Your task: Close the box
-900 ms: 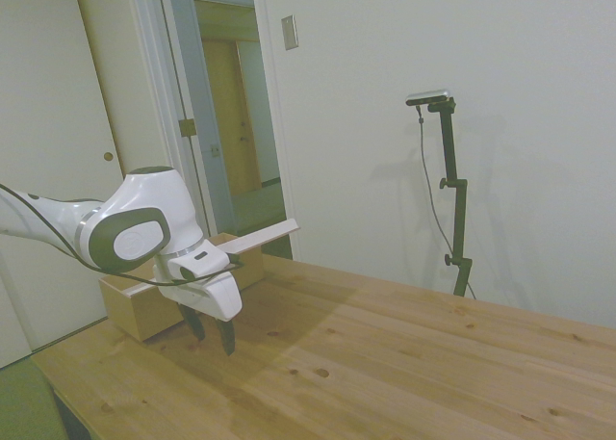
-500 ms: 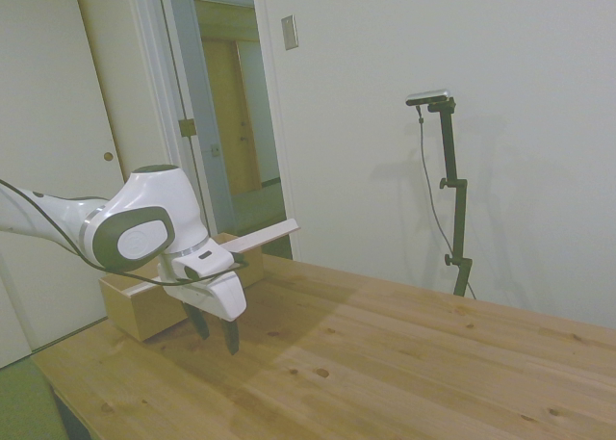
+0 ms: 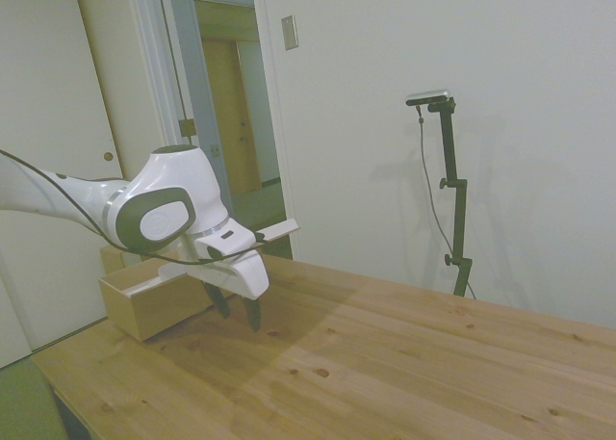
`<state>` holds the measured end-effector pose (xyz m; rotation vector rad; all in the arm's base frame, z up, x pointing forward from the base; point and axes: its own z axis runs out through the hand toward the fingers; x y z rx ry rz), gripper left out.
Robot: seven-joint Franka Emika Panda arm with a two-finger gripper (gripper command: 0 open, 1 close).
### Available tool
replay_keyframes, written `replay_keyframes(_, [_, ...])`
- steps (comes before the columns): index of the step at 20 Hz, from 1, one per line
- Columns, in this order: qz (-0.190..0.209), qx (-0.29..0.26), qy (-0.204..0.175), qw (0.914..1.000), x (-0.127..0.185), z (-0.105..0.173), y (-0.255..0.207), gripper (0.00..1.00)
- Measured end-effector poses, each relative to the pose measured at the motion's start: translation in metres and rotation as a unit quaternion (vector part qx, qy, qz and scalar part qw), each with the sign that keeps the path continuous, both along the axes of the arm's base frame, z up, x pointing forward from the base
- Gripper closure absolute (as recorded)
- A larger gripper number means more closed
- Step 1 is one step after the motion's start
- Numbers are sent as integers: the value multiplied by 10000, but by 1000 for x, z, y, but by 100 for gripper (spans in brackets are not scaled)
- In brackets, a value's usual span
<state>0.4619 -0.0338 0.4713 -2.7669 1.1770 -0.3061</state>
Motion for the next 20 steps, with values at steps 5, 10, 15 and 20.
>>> replay_keyframes(5, [151,44,-178,9997,34,-3,-6,0])
replay_keyframes(10, [512,148,-351,9980,52,0,6,0])
replay_keyframes(15, [790,141,-398,9960,56,4,32,0])
replay_keyframes(20, [999,119,-492,9937,63,0,57,0])
